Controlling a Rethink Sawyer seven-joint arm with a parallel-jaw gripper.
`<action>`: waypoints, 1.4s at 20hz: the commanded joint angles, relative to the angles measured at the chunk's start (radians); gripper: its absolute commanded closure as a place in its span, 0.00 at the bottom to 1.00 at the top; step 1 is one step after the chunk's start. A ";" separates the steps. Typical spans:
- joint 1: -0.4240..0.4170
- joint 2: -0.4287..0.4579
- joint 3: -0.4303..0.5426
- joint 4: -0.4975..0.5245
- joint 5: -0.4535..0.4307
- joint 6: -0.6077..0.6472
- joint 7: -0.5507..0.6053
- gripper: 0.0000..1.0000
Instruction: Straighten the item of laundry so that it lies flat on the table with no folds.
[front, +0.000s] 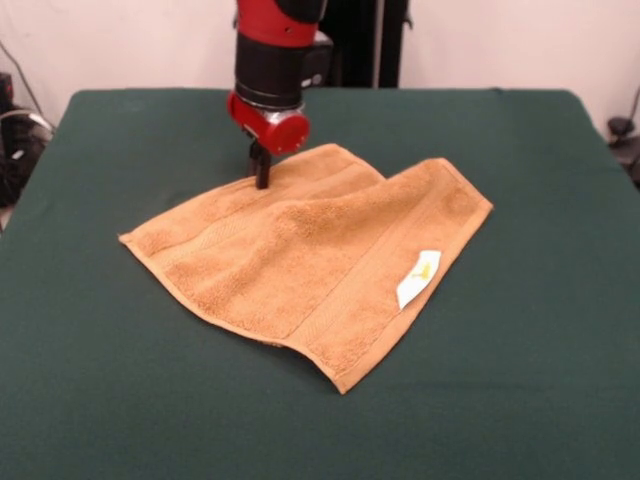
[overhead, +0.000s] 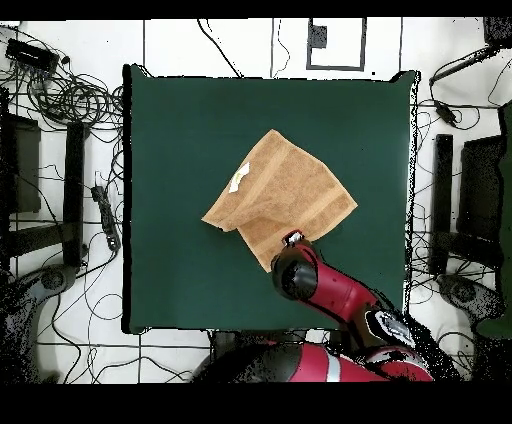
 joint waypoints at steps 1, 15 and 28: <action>-0.037 -0.006 0.083 0.043 -0.027 0.141 0.059 1.00; -0.170 -0.172 0.078 -0.021 -0.152 0.397 -0.066 1.00; -0.277 -0.060 0.188 -0.057 -0.239 0.235 -0.009 0.00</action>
